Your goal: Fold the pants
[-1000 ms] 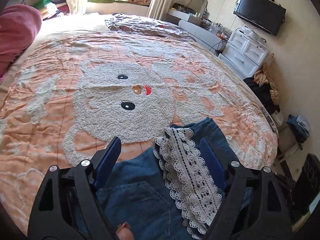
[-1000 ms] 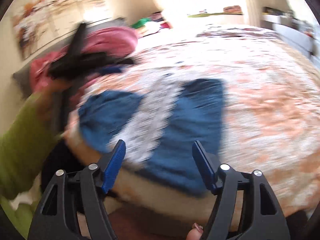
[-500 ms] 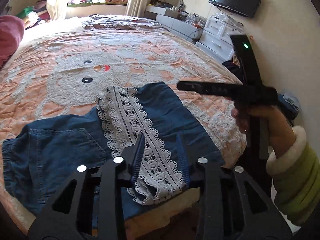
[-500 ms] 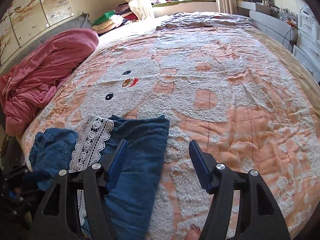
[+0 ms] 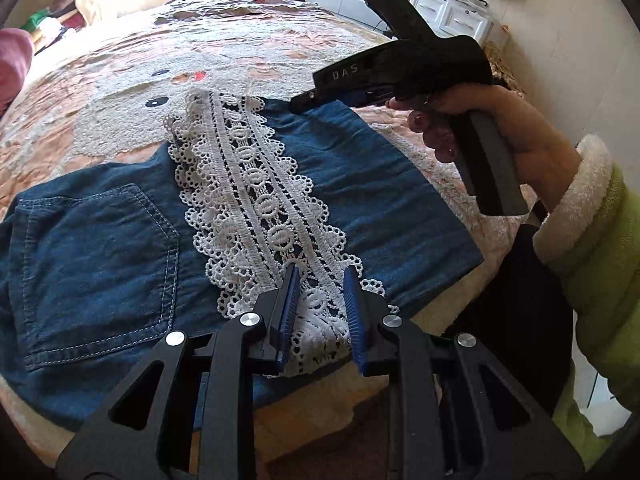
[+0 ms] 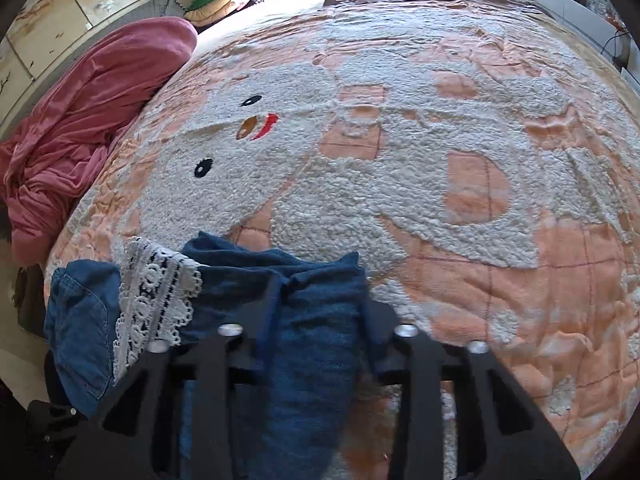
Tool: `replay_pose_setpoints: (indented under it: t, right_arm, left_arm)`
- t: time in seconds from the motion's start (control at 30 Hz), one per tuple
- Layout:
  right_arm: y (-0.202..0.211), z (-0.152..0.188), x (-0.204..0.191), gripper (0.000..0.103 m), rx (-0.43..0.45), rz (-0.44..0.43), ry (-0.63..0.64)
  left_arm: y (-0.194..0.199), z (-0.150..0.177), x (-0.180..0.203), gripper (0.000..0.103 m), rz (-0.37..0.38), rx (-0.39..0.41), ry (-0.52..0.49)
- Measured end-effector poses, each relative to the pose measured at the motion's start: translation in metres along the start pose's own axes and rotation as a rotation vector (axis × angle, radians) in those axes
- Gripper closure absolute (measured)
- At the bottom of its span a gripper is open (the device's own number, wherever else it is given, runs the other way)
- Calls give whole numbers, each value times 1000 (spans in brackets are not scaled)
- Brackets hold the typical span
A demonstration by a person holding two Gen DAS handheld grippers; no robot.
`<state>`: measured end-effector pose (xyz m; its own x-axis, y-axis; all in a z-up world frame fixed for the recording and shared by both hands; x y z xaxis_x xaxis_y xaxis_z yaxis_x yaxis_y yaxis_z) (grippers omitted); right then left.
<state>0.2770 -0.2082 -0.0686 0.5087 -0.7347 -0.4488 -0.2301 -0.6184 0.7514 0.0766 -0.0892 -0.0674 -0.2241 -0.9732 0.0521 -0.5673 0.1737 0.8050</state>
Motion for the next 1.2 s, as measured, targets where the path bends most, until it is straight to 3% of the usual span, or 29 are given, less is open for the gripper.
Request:
replay_pose_setpoints:
  t: [0.13, 0.3, 0.43, 0.5, 0.7, 0.9, 1.07, 1.2]
  right_arm:
    - [14, -9, -10, 93, 68, 43, 47]
    - [-4, -10, 1, 92, 24, 109, 67]
    - [-8, -10, 5, 81, 27, 136, 83]
    - [3, -12, 5, 66, 57, 164, 86]
    - [48, -7, -30, 64, 163, 86, 176]
    - [12, 12, -90, 64, 10, -58, 288]
    - [-36, 20, -89, 64, -124, 38, 276]
    - [-44, 19, -86, 63, -129, 46, 241]
  left_arm:
    - [-1, 0, 1, 87, -3, 1, -3]
    - [-3, 1, -2, 87, 6, 1, 11]
    - [-2, 4, -1, 87, 4, 2, 8]
    - [-2, 4, -1, 87, 8, 1, 13]
    - [-3, 3, -2, 87, 13, 2, 17]
    - [-2, 3, -2, 87, 13, 2, 22]
    - [-1, 4, -2, 87, 14, 3, 26]
    - [-1, 4, -3, 87, 20, 5, 36]
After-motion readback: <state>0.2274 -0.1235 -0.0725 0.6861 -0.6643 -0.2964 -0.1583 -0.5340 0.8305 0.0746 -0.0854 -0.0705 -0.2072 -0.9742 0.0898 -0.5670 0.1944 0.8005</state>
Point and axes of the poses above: each gripper's, at about its wrist camera, not at the fingertips, and y roughly against the way its jaws point, x to its right, z to its underside, the point moved 4 cm from there along -y, roughly the way its jaws point, and after that the axes turned 12 degrees about -z, right-handed, at the moved point
